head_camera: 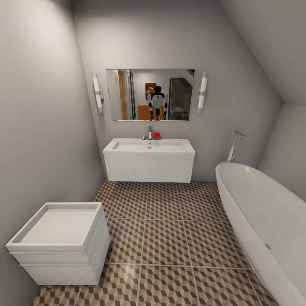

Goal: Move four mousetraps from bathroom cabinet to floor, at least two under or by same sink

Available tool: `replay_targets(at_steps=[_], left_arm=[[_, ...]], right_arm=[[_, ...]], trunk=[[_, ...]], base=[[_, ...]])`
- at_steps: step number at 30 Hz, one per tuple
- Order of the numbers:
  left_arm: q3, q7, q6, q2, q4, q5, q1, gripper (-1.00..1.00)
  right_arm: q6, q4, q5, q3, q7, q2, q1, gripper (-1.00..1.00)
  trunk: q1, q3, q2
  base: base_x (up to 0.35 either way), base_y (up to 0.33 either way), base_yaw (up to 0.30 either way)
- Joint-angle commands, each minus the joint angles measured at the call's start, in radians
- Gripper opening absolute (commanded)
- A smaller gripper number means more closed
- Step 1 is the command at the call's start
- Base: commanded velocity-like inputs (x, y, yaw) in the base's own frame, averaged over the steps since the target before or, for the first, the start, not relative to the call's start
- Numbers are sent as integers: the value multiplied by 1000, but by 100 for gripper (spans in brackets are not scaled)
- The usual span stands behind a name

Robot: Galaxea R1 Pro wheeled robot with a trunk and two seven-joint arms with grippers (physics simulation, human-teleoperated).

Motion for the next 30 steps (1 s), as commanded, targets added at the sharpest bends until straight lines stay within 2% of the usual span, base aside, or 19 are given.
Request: replay_targets(at_steps=[1,9,30], left_arm=[[-11,8,-1,6,2,5,2,-100],[-14,14,3,16,5,5,6,-100],[-14,17,3,17,5,5,6,-100]], right_arm=[[-3,-6,-13,10,-4,-4,5,-100],[-5,-14,-12,12,-2,-9,47,-100],[-8,-17,-10,14,-2,-10,50,-100]], trunk=[[0,-2,-2],[0,-2,-2],[0,-2,-2]], base=[[0,0,0],[0,0,0],[0,0,0]])
